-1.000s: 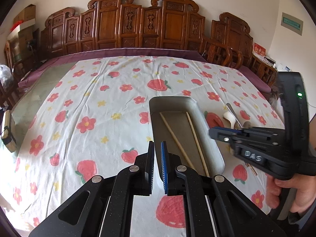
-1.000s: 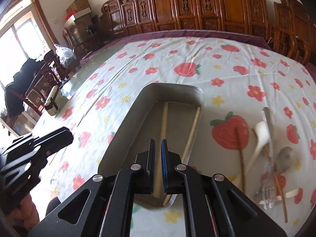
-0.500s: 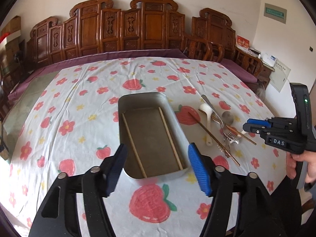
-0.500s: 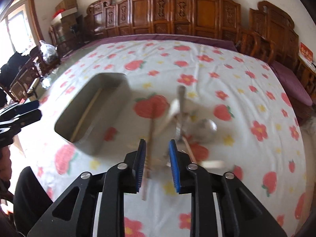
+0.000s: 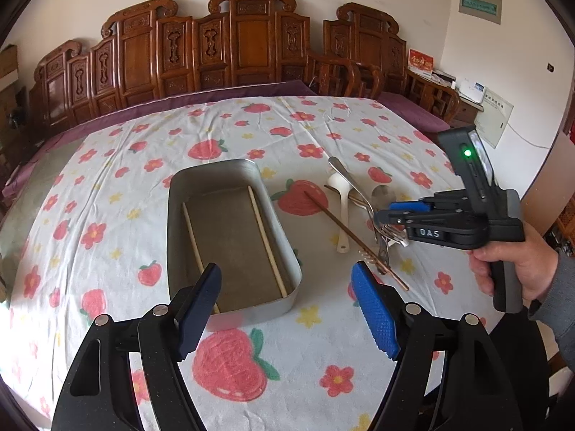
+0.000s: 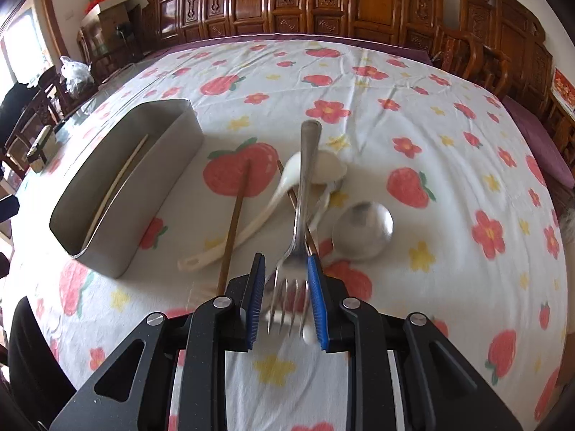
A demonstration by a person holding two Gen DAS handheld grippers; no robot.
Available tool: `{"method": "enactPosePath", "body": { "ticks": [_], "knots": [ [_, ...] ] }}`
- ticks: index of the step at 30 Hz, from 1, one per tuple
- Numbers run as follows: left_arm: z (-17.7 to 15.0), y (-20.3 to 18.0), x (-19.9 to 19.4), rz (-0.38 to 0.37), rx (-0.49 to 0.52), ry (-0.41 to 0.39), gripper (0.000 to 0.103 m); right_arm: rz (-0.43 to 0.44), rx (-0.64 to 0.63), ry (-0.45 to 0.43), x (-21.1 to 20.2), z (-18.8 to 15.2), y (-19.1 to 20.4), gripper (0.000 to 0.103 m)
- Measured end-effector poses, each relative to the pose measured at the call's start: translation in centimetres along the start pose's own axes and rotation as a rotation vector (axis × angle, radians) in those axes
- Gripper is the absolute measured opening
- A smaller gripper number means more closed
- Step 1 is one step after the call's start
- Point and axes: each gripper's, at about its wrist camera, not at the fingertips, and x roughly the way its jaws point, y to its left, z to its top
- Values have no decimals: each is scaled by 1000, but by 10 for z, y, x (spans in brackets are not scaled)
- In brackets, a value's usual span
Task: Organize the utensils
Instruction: 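Grasp a silver fork by its handle with the right tool, then grasp a dark wooden chopstick with the left tool while the right tool holds the fork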
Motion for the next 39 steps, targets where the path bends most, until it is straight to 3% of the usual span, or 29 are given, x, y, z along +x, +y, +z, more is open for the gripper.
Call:
{"method": "enactPosePath", "body": {
  "ticks": [12,14,17,22,39],
  "knots": [
    [14,-8,8,-15,-51,-6,72,-47,17,73,32,26,-7,26],
    [14,-13,12,-24,-58,-2,72,-44,18,102,36,25,-8,15],
    [13,-17,14,-31,-61,-1,72,-29,28,101,34,23,-11,13],
    [11,-23,19,-28,-60,12,72,-7,48,75,19,18,-19,8],
    [11,-73,62,-25,-27,95,72,62,120,-56,-60,-38,-56,8]
  ]
}}
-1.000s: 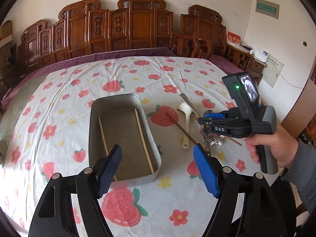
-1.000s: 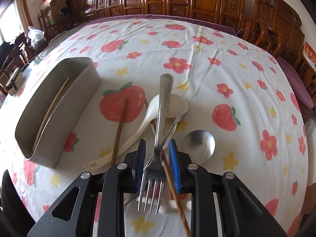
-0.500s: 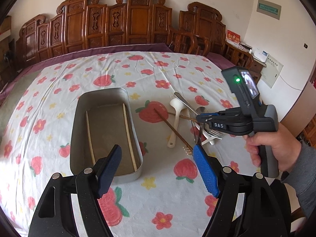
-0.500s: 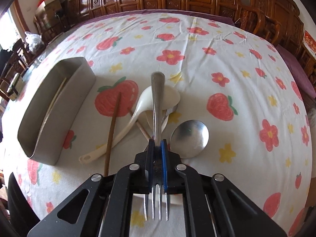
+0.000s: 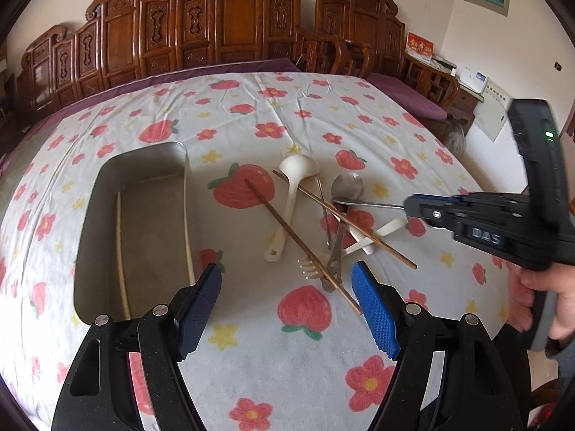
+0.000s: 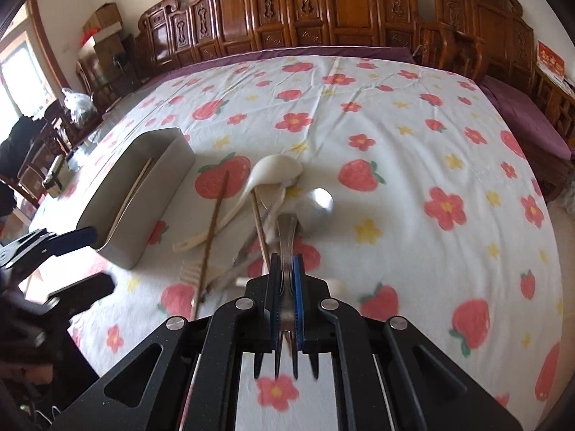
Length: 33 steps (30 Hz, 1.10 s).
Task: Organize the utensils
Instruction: 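Grasp a dark wooden chopstick with the left tool while the right tool holds the fork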
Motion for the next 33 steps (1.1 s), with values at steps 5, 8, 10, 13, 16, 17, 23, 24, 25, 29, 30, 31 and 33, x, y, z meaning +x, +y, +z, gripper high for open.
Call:
{"method": "enactPosePath", "body": {
  "ticks": [5,8,10,13,16,17,23,24,25,29,30,31,33],
  "knots": [
    [2,-9,19,16,10,38,72,-6,-4,5,-8,-17,-11,8],
    [3,-14,28,24,19,53,72,-6,-2,10,-10,-24,-17,8],
    [6,-16,35,24,16,70,71,-11,-7,11,-10,-28,-20,8],
    [11,-16,47,15,5,101,59,-30,-30,32,-4,-33,-20,8],
    [15,-16,58,2,-12,137,51,-50,-52,64,7,-40,-22,8],
    [17,-16,64,0,-17,157,49,-59,-60,75,10,-42,-23,8],
    [24,-15,85,-17,-52,222,34,-75,-60,107,22,-51,-31,8],
    [25,-14,88,-16,-56,232,33,-81,-65,108,22,-51,-31,8],
    [26,-14,91,-13,-61,241,31,-88,-75,108,22,-51,-30,8],
    [29,-13,102,-11,-73,276,27,-81,-71,109,23,-50,-32,8],
    [29,-12,104,-11,-76,283,26,-81,-70,110,24,-50,-33,8],
    [29,-13,105,-11,-80,285,26,-78,-68,109,24,-50,-33,8],
    [31,-13,107,-11,-78,286,25,-75,-69,110,24,-49,-33,8]
  ]
}}
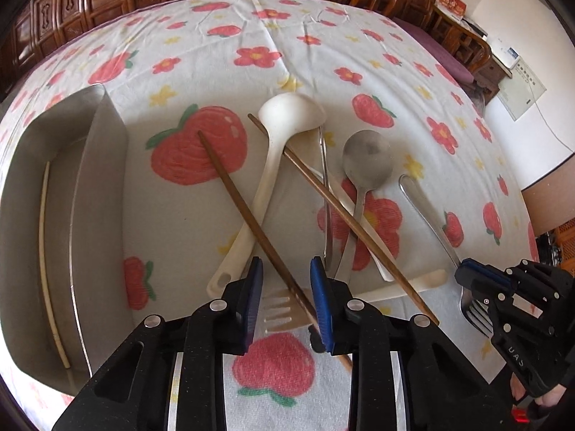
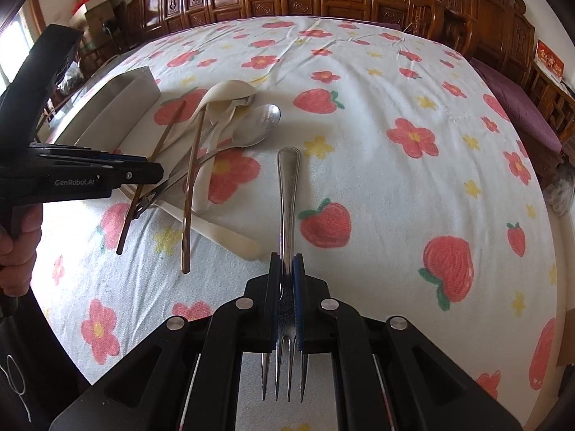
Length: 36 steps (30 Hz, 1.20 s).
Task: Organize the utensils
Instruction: 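Grasp a dark wooden chopstick with the left tool while the right tool holds the fork, then carry the dark chopstick over the grey tray with the left tool while the right tool holds the fork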
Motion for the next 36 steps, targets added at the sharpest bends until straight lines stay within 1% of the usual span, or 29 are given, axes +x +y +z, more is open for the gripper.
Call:
{"method": "enactPosePath", "body": {
  "ticks": [3,5,8,11,14,16,22,25,28,30,33,36],
  "knots": [
    [4,0,1,8,-18,8,24,6,3,15,4,0,-1,9],
    [5,-1,2,26,-19,9,14,9,2,7,5,-1,-1,9],
    [5,1,2,19,-35,4,11,6,2,8,6,-1,-1,9],
    [4,3,0,10,-52,-1,9,2,-13,7,6,-1,0,8],
    [2,2,-10,-1,-52,-27,8,7,-13,9,5,0,-2,8],
    [1,1,-18,-6,-46,-49,7,-17,-14,4,3,0,-1,8],
    [0,-2,-47,-9,-26,-121,6,-20,31,-59,-15,6,-11,8],
    [2,-1,-55,-8,-18,-139,6,-13,42,-83,-24,9,-14,8],
    [3,4,-57,1,-19,-139,5,-9,47,-94,-29,10,-13,8],
    [3,9,-56,-13,-28,-135,5,-8,44,-91,-29,10,-11,8],
    [1,15,-52,-36,-37,-98,6,-5,39,-83,-27,9,-9,8],
    [-4,16,-46,-35,-29,-63,6,-6,33,-80,-26,9,-6,8]
  ]
}}
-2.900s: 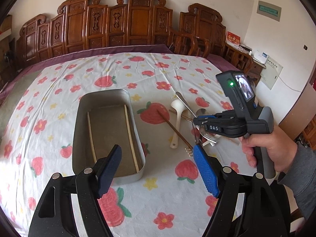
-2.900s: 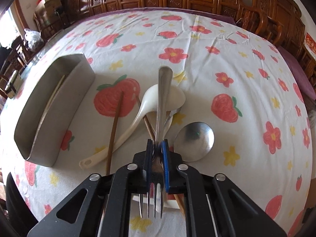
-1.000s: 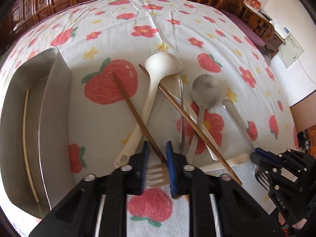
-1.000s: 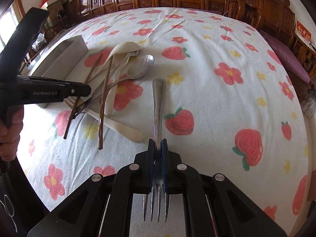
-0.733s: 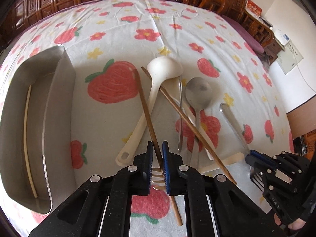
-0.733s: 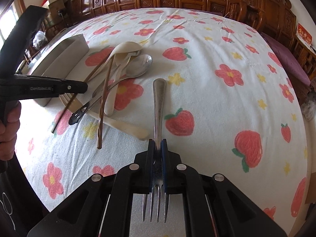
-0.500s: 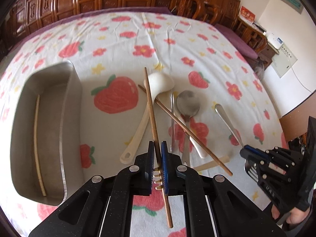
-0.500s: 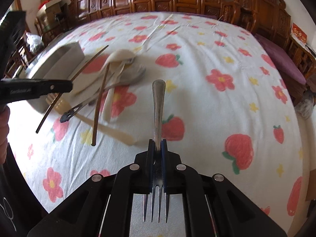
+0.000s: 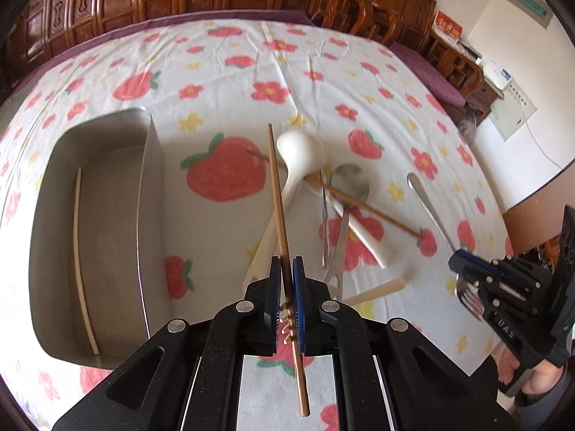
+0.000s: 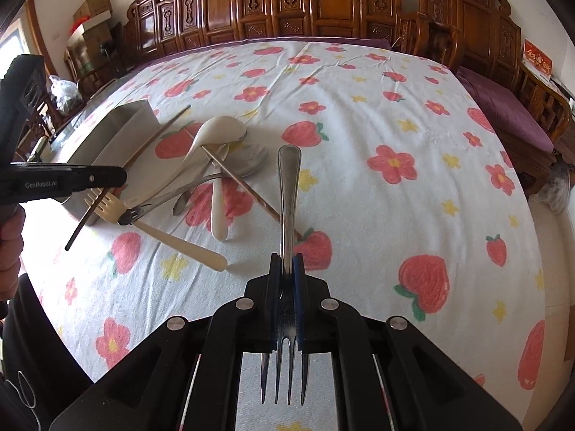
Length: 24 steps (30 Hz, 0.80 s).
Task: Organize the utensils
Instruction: 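Carry the dark chopstick over the grey tray with the left tool while the right tool holds the fork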
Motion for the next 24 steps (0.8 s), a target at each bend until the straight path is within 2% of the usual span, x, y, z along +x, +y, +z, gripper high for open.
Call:
{"method": "enactPosePath", "body": {
  "ticks": [11,17,24],
  "knots": [
    [-6,6,12,21,6,61,7,-1,12,-4,-1,1,-4,8],
    [-7,4,14,50,26,58,3,-1,10,-4,-1,1,-3,8],
    [-3,-9,16,21,44,44,4,-2,9,3,0,0,-2,8]
  ]
}}
